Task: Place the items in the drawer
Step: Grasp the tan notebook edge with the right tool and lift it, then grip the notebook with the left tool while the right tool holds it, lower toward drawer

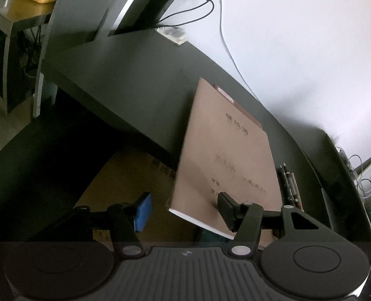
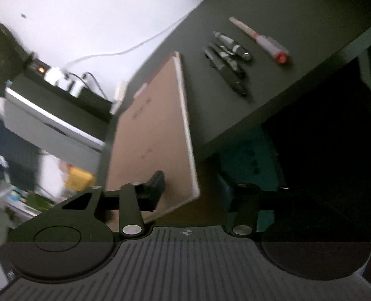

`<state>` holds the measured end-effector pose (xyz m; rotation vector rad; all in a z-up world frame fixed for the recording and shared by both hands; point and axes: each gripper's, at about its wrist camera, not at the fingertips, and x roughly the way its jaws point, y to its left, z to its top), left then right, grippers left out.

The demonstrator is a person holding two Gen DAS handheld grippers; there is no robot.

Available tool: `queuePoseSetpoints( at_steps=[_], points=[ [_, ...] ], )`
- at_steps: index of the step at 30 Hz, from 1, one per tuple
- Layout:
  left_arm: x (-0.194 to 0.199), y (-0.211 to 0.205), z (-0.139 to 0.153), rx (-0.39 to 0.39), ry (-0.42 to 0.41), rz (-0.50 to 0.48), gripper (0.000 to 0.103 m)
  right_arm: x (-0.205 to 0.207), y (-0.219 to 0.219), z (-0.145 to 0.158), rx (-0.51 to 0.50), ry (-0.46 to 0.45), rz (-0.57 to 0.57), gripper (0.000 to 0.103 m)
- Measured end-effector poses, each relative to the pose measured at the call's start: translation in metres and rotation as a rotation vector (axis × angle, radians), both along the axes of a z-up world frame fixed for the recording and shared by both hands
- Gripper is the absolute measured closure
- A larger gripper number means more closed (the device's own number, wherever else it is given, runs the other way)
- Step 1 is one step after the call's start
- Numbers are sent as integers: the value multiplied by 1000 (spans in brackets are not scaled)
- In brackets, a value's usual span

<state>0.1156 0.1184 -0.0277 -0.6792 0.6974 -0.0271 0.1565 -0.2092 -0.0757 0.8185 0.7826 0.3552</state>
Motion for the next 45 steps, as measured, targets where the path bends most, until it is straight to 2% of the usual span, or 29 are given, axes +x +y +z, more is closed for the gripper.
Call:
queuePoseSetpoints(
  at_steps=[2,4,7,12,13,14,15,17,22,23,25,27,28,29,32,34,38,42,43,44,45],
  points=[
    [1,0,-2,-2,5,-4,47,-2,1,1,-1,-8,8,85],
    [2,-1,-4,-3,11,-9,47,-6,2,7,-4,-13,46,91],
    [2,-1,-4,-21,3,-30,42,-16,4,15,4,-7,116,92],
    [6,-2,-3,-21,-20,-67,41,-35,-2,19,-75,-2,184,93],
    [7,-3,-3,-17,-22,-68,41,-35,-4,19,-90,0,176,91],
    [8,-4,-2,-9,-17,-67,41,-33,-7,18,-91,5,166,81],
    [9,-5,-1,-2,-14,-66,41,-31,-9,17,-88,19,143,79],
    [9,-6,1,17,-18,-70,41,-27,-13,14,-76,31,104,62],
    [8,0,1,44,-18,-42,39,-19,-11,7,2,36,68,50],
    [9,1,0,41,-17,-37,42,-16,-9,4,26,40,69,45],
    [10,1,-3,34,-14,-45,48,-10,-2,-2,69,56,68,44],
    [11,-3,-4,30,-6,-61,50,-6,5,-9,114,75,68,45],
    [10,-4,-5,30,-4,-69,50,-4,7,-14,141,86,64,50],
    [9,-6,-4,33,-5,-80,49,-3,8,-18,170,103,69,64],
    [6,-5,-4,51,1,-84,41,-4,5,-27,271,132,71,94],
    [4,-1,-3,53,4,-72,38,-9,-2,-24,318,106,70,98],
    [5,8,0,37,-14,-71,36,-19,-15,-14,297,81,86,98],
    [16,4,-1,17,-13,-116,40,-24,-24,-8,219,83,95,96],
    [19,0,-3,7,-6,-134,41,-24,-26,-8,201,85,95,93],
    [22,-3,-4,-3,1,-152,46,-23,-26,-8,197,92,93,82],
    [24,-5,-5,-12,6,-169,51,-20,-26,-10,197,102,90,77]
  ],
)
